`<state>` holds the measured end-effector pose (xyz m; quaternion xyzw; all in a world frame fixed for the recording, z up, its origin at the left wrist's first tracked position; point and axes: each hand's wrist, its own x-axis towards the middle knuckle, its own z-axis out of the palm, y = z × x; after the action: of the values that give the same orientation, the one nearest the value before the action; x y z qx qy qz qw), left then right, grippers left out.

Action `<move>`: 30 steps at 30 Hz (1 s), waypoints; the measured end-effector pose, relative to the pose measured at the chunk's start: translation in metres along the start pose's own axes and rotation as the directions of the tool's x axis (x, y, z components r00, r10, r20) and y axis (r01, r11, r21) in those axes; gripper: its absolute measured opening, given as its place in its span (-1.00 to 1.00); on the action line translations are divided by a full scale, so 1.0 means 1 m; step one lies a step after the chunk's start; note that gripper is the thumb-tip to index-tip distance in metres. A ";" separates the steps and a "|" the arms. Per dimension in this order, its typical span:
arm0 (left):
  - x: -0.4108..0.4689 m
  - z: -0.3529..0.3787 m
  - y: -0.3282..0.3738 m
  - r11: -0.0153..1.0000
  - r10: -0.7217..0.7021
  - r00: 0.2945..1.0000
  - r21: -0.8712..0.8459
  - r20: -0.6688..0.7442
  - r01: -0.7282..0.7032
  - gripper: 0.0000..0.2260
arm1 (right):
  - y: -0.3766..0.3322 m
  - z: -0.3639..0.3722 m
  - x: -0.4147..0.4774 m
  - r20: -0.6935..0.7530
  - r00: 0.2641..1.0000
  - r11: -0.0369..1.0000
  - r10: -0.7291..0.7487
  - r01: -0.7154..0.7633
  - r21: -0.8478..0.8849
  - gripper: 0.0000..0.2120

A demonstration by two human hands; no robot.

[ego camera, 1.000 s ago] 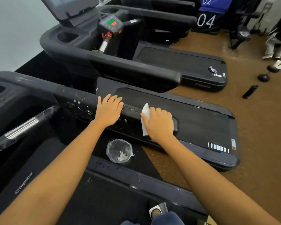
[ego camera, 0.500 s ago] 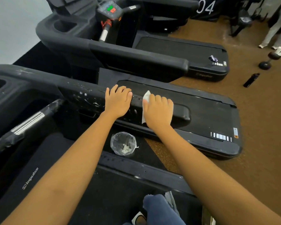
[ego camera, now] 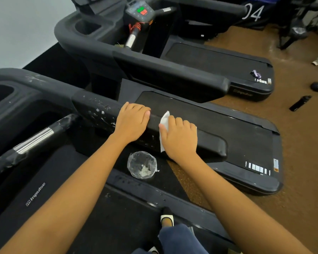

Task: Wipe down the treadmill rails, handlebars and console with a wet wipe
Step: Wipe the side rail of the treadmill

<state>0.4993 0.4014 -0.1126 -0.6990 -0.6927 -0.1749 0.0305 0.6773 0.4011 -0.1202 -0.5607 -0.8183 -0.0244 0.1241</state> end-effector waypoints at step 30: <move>-0.005 0.000 -0.026 0.985 -0.173 0.984 -0.012 -0.041 0.173 -0.67 | -0.043 0.002 0.037 0.113 0.992 0.996 -0.061 0.054 0.064 -0.49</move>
<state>0.4741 0.3973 -0.1197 -0.6326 -0.7492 -0.1943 0.0267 0.6240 0.4194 -0.1095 -0.5331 -0.8404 0.0293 0.0932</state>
